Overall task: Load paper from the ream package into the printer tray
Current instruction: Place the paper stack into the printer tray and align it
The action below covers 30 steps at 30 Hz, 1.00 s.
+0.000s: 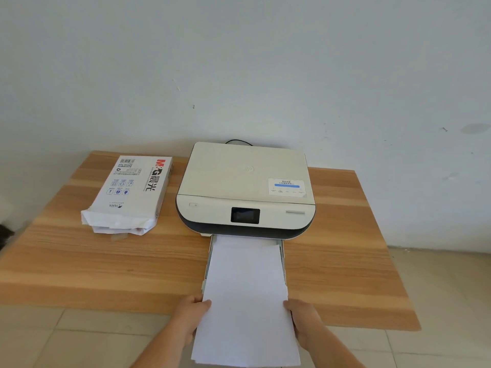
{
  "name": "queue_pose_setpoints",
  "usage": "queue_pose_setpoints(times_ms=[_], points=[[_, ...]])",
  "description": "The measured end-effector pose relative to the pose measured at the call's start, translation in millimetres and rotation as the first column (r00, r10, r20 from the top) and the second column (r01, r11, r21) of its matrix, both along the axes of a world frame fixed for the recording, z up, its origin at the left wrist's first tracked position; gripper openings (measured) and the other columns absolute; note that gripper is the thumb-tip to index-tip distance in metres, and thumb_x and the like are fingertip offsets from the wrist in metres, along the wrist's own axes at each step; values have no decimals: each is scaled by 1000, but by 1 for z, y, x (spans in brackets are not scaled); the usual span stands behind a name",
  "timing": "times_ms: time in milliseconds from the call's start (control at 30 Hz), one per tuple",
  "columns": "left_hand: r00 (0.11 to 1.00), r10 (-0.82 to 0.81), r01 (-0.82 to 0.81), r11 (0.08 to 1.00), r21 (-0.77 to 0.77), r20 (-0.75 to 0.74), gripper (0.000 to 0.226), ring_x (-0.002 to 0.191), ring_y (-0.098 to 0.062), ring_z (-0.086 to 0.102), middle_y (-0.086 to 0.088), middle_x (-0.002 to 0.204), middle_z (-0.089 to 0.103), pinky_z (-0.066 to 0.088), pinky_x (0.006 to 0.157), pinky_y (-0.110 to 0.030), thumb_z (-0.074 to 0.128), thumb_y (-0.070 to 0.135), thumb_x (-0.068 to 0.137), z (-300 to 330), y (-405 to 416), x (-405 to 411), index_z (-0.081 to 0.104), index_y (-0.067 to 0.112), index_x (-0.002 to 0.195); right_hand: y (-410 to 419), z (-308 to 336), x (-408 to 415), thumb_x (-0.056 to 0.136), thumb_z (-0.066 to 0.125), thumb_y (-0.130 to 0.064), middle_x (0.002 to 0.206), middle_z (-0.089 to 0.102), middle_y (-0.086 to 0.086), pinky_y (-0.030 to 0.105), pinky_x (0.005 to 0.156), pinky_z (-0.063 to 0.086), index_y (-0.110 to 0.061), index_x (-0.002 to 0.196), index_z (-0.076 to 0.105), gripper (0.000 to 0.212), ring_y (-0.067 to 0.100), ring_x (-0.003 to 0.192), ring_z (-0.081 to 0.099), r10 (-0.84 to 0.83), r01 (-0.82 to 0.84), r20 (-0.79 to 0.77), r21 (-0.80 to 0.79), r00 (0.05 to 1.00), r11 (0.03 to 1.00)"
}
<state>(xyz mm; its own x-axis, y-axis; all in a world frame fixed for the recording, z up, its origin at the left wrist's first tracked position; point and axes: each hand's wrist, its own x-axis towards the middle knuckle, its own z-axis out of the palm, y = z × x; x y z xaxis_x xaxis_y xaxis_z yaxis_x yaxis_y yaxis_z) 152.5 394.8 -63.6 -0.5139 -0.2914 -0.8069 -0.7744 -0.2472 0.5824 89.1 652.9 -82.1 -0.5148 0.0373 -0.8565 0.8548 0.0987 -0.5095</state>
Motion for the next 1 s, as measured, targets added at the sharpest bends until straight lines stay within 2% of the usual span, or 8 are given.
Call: queue_pose_setpoints(times_ms=[167,333,533,600,667,767,933,1000], points=[[1000,14,-15,999,43,21,11,80,-35,69,-24,92,72,57,71,-44,58,0,89,-6,-7,-4,62,-2,99,-6,6,-2,84,57,1,98,71,29,59,84,52,6,86,68,12,37,80,68,-48,45,60,48,997,998],[998,11,-13,999,35,58,14,80,-34,68,-23,94,70,56,67,-41,61,1,86,-6,-8,-8,61,0,100,-8,3,-4,84,56,2,99,71,28,55,80,55,8,91,67,14,40,83,70,-61,55,75,82,995,995],[997,17,-20,999,41,74,20,86,-36,67,-21,96,69,57,70,-42,65,4,84,-6,-8,-12,58,6,102,-4,-11,-8,76,57,-4,82,66,18,42,69,50,8,96,67,25,31,72,62,-85,79,58,95,995,992],[997,19,-23,999,48,80,20,88,-36,67,-21,97,69,57,75,-44,65,6,84,-7,-8,-16,58,6,103,-5,-8,-11,78,55,-4,85,71,17,43,78,54,5,95,69,24,35,77,68,-78,74,47,83,996,994],[996,-7,2,999,52,90,15,85,-35,66,-20,95,69,55,77,-43,61,7,86,-6,-8,-20,61,1,100,-6,-3,-14,82,53,-4,92,74,21,55,86,55,1,92,72,22,42,89,70,-73,70,37,74,997,995],[993,-17,12,999,37,113,16,71,-30,59,-19,84,63,51,63,-35,49,5,88,-5,-8,-25,61,-5,92,-6,-2,-20,83,54,-4,92,73,22,61,84,53,-2,93,71,20,42,90,70,-65,65,8,74,998,995],[991,23,-26,1000,16,130,10,69,-27,54,-18,83,56,47,60,-33,47,0,87,-5,-9,-35,57,1,86,-6,-7,-30,82,57,-5,92,75,18,59,78,57,-7,103,69,24,39,87,71,-57,58,-33,36,998,998],[991,23,-23,1000,-4,132,10,68,-27,53,-17,81,56,46,60,-32,48,-1,86,-6,-10,-40,58,0,86,-8,-5,-34,83,59,-6,94,74,18,52,74,59,-6,105,68,24,38,88,71,-72,74,-37,34,997,997]])
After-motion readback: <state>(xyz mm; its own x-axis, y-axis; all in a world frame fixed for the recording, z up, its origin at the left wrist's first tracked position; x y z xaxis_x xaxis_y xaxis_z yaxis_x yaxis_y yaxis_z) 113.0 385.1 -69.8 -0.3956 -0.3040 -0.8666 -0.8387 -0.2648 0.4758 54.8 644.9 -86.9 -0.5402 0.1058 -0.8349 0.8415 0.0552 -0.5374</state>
